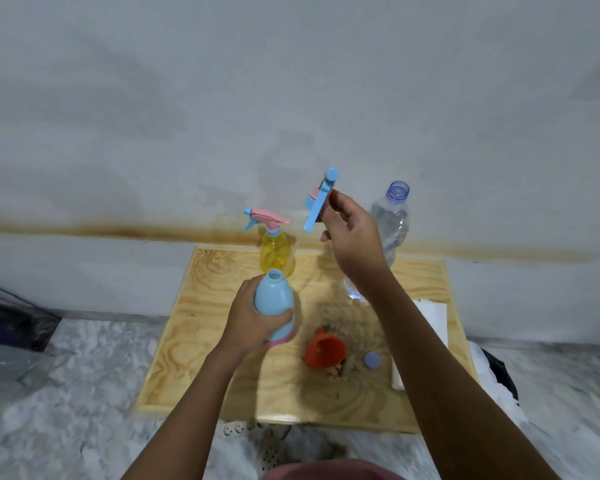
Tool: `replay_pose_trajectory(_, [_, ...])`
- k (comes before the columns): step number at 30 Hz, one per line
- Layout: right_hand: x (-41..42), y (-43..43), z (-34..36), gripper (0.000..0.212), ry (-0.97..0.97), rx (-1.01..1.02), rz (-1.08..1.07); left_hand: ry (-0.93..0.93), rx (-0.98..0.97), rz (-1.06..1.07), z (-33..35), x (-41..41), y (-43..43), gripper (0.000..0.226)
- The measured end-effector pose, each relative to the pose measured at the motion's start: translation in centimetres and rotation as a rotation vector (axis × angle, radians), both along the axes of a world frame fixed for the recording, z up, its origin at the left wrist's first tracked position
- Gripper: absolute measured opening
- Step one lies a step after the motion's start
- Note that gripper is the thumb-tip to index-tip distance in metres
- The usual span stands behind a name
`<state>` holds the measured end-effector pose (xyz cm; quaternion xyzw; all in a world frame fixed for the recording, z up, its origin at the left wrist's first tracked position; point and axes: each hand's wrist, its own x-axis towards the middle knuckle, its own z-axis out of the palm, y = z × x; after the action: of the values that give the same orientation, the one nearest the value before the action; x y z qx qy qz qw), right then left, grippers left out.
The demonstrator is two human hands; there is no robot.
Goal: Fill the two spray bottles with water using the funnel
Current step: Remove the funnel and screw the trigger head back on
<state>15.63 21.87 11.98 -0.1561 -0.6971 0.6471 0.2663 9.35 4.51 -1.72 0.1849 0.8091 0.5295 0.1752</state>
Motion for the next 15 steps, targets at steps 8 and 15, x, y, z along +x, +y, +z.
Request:
replay_pose_trajectory(8, [-0.6, -1.4, 2.1, 0.023, 0.071, -0.012, 0.022, 0.036, -0.009, -0.024, 3.5, 0.2, -1.5, 0.076])
replay_pose_trajectory(15, [-1.2, -3.4, -0.2, 0.021, -0.043, 0.017, 0.164, 0.068, 0.049, -0.04, 5.4, 0.4, -2.1, 0.061])
